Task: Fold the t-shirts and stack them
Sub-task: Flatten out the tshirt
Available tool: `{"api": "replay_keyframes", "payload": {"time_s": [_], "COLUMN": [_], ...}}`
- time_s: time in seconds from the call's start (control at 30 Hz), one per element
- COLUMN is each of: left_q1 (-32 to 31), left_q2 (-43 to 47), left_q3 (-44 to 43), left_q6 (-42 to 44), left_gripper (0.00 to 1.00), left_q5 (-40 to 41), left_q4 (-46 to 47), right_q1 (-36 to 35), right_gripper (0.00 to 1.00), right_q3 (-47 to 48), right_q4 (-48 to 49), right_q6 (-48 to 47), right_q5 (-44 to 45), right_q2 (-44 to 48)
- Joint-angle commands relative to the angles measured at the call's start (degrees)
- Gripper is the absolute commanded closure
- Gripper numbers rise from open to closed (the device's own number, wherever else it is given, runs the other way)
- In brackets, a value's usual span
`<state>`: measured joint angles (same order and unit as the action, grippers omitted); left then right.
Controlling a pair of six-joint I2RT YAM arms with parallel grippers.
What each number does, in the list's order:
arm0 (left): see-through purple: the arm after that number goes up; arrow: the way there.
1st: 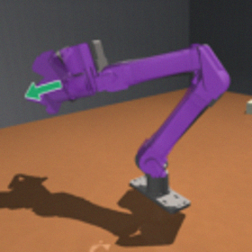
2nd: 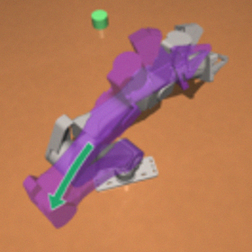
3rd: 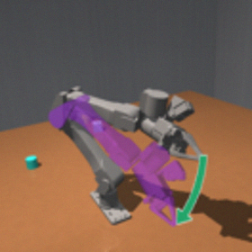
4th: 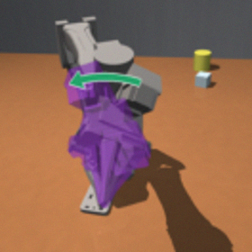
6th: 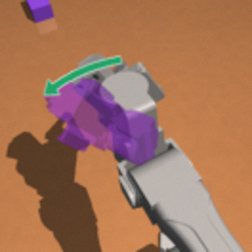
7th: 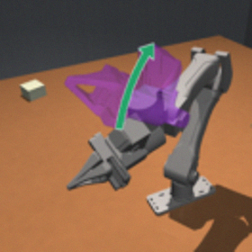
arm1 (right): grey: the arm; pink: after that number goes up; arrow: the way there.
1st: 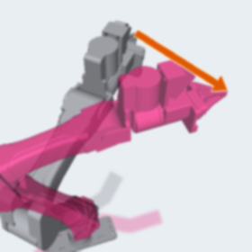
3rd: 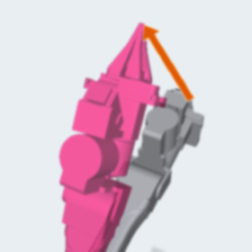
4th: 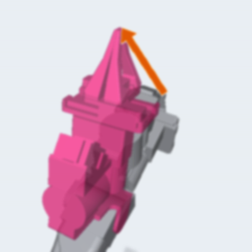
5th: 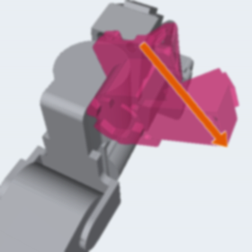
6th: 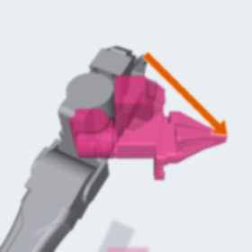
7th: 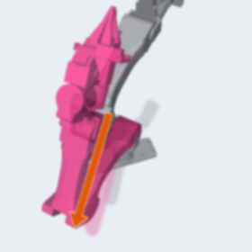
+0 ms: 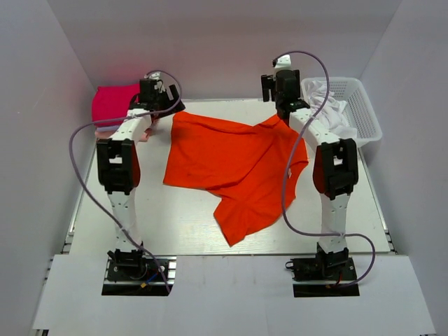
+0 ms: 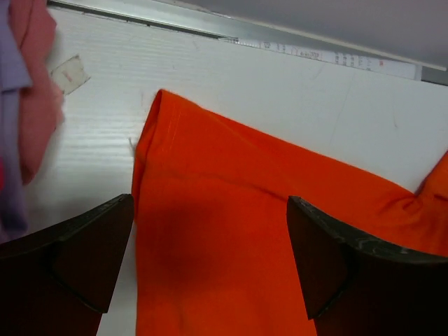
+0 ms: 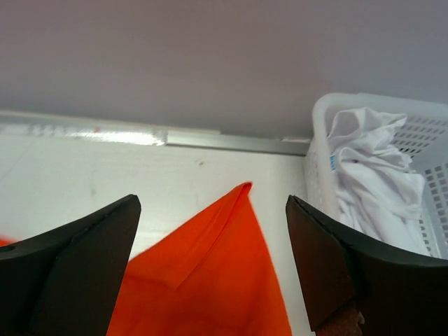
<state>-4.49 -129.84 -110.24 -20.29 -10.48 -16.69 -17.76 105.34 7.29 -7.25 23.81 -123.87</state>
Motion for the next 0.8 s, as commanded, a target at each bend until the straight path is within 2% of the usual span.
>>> {"api": "replay_keyframes", "payload": {"time_s": [0.0,0.07,0.1,0.13,0.2,0.23,0.27,0.3,0.37,0.47,0.67,0.73,0.77], "left_q1": [-0.7,-0.7,-0.7,-0.7,-0.7,-0.7,-0.7,-0.7,-0.7,-0.7,-0.7,-0.7,-0.7], "left_q2": [14.0,21.7,24.4,27.2,35.0,37.4,39.6,43.6,46.7,49.4,44.3,41.5,40.7], "left_q3": [8.4,15.4,23.1,27.1,37.7,40.7,46.3,48.9,55.4,61.2,60.9,59.7,59.7], "left_q6": [1.2,-0.9,-1.4,-2.1,-6.1,-7.5,-10.5,-11.4,-12.1,-11.3,-9.6,-9.0,-8.2], "left_gripper": [0.0,0.0,0.0,0.0,0.0,0.0,0.0,0.0,0.0,0.0,0.14,0.3,0.41], "left_q5": [1.9,2.7,3.5,4.2,7.7,8.9,11.2,11.3,10.0,6.2,4.6,2.8,2.8], "left_q4": [-4.4,-4.4,-4.4,-3.9,-4.6,-5.4,-6.2,-6.2,-5.5,-0.5,0.0,0.5,0.5], "right_q1": [-0.6,-0.8,-1.0,-0.8,-1.3,-1.3,-2.0,-2.2,-2.8,-3.9,-6.2,-6.8,-6.9], "right_gripper": [0.1,0.1,0.1,0.1,0.1,0.1,0.1,0.1,0.1,0.1,0.1,0.1,0.1], "right_q3": [-0.1,-2.1,-3.4,-9.6,-17.4,-20.3,-28.9,-31.7,-38.8,-43.1,-52.5,-55.4,-55.9], "right_q4": [-10.5,-14.9,-16.8,-17.0,-16.9,-16.3,-15.0,-14.4,-15.1,-18.6,-19.3,-19.8,-20.0], "right_q6": [3.4,6.8,8.4,12.4,14.7,19.3,18.9,19.4,21.9,23.0,25.3,25.2,25.1], "right_q5": [-7.7,-9.0,-10.6,-12.0,-15.3,-16.0,-17.7,-19.0,-22.0,-23.1,-28.4,-29.4,-28.4], "right_q2": [9.2,13.2,14.4,17.4,22.4,26.3,27.8,32.2,34.0,35.9,43.4,45.2,45.5]}}
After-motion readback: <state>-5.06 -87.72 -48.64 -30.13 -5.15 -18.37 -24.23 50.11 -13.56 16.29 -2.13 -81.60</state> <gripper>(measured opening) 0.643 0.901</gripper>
